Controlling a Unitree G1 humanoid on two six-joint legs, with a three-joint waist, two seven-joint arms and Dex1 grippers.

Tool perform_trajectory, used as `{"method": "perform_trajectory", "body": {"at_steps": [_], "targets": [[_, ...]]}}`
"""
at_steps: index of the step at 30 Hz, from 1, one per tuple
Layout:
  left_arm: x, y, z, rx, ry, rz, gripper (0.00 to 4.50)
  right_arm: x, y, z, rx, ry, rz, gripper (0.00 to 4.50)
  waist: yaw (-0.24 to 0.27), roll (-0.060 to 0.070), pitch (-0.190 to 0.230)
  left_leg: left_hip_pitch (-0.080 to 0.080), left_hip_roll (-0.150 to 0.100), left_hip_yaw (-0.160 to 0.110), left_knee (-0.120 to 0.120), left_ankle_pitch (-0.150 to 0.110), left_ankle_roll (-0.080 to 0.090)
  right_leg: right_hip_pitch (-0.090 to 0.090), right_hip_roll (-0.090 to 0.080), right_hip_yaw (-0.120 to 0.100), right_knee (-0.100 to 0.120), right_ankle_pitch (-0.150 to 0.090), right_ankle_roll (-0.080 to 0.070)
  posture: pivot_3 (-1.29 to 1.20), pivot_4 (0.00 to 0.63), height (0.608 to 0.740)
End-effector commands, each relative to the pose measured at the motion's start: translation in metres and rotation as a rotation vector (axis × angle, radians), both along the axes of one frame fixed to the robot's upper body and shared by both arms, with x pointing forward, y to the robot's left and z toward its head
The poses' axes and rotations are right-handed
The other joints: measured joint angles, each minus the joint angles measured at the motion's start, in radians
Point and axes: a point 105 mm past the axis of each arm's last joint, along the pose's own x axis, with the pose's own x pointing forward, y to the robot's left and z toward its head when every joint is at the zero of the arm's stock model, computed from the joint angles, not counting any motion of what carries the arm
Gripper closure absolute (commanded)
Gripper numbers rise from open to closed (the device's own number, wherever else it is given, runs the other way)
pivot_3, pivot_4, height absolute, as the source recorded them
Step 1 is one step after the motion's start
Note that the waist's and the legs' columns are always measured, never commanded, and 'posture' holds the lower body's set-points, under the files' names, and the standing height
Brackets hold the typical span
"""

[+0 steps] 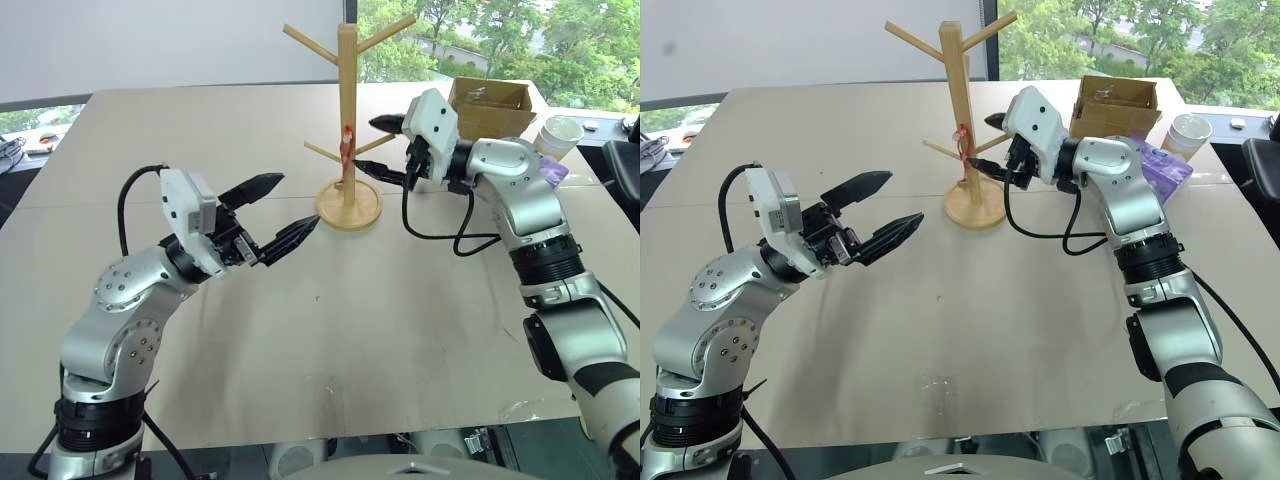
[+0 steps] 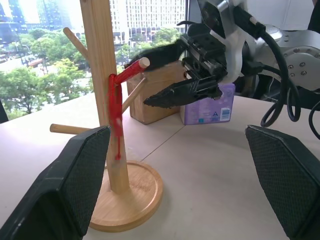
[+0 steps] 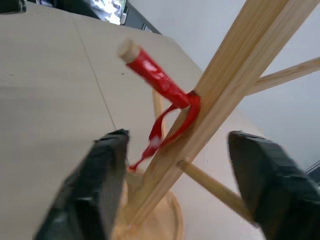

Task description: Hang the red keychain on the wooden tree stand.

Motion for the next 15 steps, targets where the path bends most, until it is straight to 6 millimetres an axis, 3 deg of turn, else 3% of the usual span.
{"method": "perform_trajectory", "body": {"at_steps": [1, 6, 9, 15], "targets": [[0.000, 0.001, 0.007, 0.000, -0.040, 0.012, 0.00, -0.007, -0.006, 0.018, 0.073, -0.028, 0.020, 0.06, 0.000, 0.000, 0.000, 0.000, 0.000, 0.000, 0.000, 0.000, 0.000, 0.000, 0.000, 0.000, 0.000, 0.000, 0.000, 0.00, 0.150, 0.740], [0.024, 0.014, -0.004, -0.092, 0.002, 0.215, 0.00, -0.013, -0.051, -0.016, 0.164, 0.130, -0.078, 0.06, 0.010, -0.001, -0.001, 0.000, 0.000, -0.002, 0.000, 0.000, 0.000, 0.002, -0.001, -0.002, -0.001, 0.000, 0.000, 0.00, 0.150, 0.740], [0.045, 0.033, -0.030, -0.112, 0.053, 0.444, 0.00, -0.014, -0.090, -0.051, 0.287, 0.243, -0.263, 0.06, 0.014, -0.002, -0.001, 0.000, -0.001, -0.001, 0.001, 0.000, 0.000, 0.002, -0.001, -0.001, 0.000, 0.000, 0.001, 0.00, 0.150, 0.740], [0.054, 0.045, -0.072, -0.121, 0.086, 0.629, 0.00, -0.025, -0.132, -0.101, 0.427, 0.315, -0.525, 0.06, 0.001, -0.002, -0.001, 0.000, -0.001, -0.001, 0.000, 0.000, 0.000, 0.001, 0.000, 0.000, 0.000, 0.000, 0.001, 0.00, 0.150, 0.740]]}}
